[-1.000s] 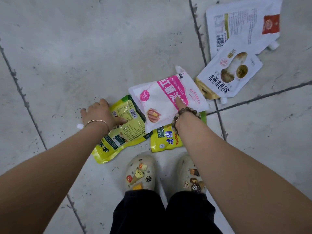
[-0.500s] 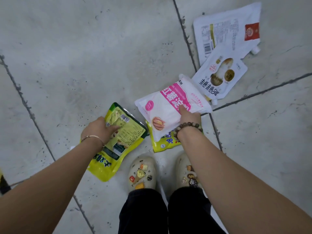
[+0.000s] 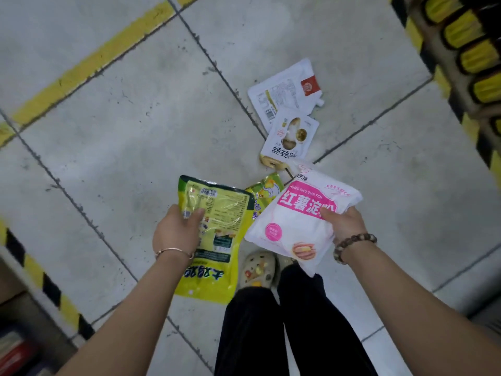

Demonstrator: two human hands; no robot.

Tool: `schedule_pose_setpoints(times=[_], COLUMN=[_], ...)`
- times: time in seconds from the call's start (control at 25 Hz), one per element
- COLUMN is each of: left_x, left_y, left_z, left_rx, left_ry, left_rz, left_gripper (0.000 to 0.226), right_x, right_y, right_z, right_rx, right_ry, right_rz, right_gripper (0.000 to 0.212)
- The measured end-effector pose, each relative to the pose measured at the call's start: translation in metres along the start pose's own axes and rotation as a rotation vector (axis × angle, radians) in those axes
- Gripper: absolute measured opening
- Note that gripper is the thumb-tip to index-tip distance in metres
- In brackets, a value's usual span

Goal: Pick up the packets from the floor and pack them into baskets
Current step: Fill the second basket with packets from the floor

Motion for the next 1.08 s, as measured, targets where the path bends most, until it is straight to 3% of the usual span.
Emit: schedule_pose_setpoints(times=[0.24,0.52,1.08], left_x=[-0.032,-0.006,0.255], left_y=[0.069,0.158,0.427], left_z=[-0.072,-0.169,-0.273], left_rx=[0.102,0.306,0.524], left_ry=[0.15,0.109,0.104], left_rz=[0.001,0.075,0.395], left_gripper=[0.036,0.043,0.039], right_x=[-0.057,-0.162,-0.513], right_y=[0.08,0.158,0.274], right_z=[0.024,0.024,-0.134], right_rx=[-0.056,-0.144,-0.304], right_ry=[-0.082,-0.215,-0.555], right_rz=[-0.021,-0.148,-0.472], right_gripper=[0.02,0.015,0.021])
Point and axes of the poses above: each hand's wrist, its own y-axis away from the middle knuckle, its own x-axis out of the palm, z = x × y, the point moved 10 cm from there along -y, towards the middle knuckle, and after that the axes turned 8 degrees about z, right-handed, at the moved point
